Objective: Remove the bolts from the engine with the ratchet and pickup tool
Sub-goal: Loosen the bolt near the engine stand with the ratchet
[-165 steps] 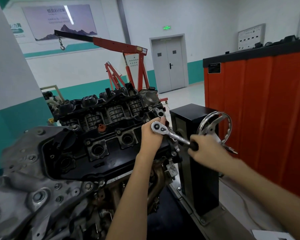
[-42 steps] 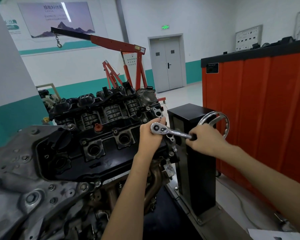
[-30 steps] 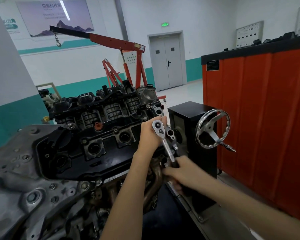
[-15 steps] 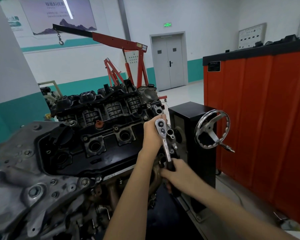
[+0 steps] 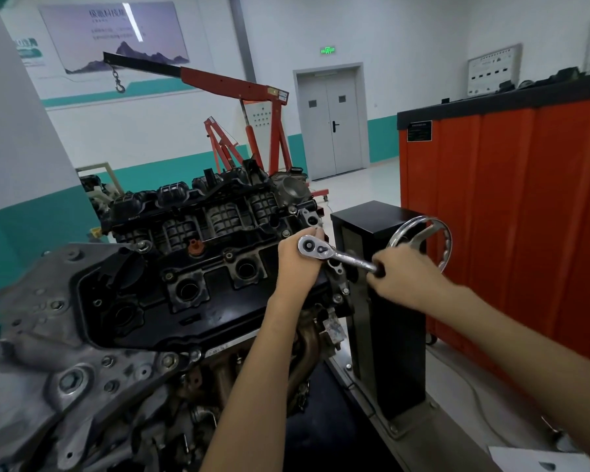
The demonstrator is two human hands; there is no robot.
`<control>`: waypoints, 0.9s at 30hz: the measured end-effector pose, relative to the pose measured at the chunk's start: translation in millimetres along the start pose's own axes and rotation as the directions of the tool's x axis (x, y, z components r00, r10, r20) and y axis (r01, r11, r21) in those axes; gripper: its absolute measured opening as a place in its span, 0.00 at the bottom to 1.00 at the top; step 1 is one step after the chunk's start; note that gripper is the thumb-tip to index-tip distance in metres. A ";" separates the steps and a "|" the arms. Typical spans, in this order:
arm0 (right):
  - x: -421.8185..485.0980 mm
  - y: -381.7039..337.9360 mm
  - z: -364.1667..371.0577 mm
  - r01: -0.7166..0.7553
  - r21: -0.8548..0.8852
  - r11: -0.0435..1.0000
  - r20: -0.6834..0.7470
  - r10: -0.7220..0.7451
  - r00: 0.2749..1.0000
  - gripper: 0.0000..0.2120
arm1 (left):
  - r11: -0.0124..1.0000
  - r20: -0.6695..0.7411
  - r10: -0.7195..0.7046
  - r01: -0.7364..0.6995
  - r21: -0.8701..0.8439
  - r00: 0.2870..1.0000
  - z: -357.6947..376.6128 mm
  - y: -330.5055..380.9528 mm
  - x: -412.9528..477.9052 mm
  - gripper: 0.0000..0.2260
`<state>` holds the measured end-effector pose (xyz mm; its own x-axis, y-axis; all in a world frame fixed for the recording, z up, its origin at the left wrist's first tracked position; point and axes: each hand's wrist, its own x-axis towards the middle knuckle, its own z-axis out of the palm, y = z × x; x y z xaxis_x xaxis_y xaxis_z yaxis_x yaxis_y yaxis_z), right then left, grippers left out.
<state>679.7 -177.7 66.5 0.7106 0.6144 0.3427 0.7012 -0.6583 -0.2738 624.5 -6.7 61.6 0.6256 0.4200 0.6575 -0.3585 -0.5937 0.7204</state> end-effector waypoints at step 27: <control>-54.3 -63.4 67.4 -0.254 0.846 0.469 0.310 -0.044 0.950 0.12 | 0.999 0.013 0.029 -0.029 0.018 0.999 11.1 -0.8 -0.5 0.25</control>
<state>600.6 -140.0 4.7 0.6621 0.7470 0.0591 0.1970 -0.0974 -0.9755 632.2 -14.1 58.3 0.6243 0.3936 0.6748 -0.3636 -0.6181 0.6969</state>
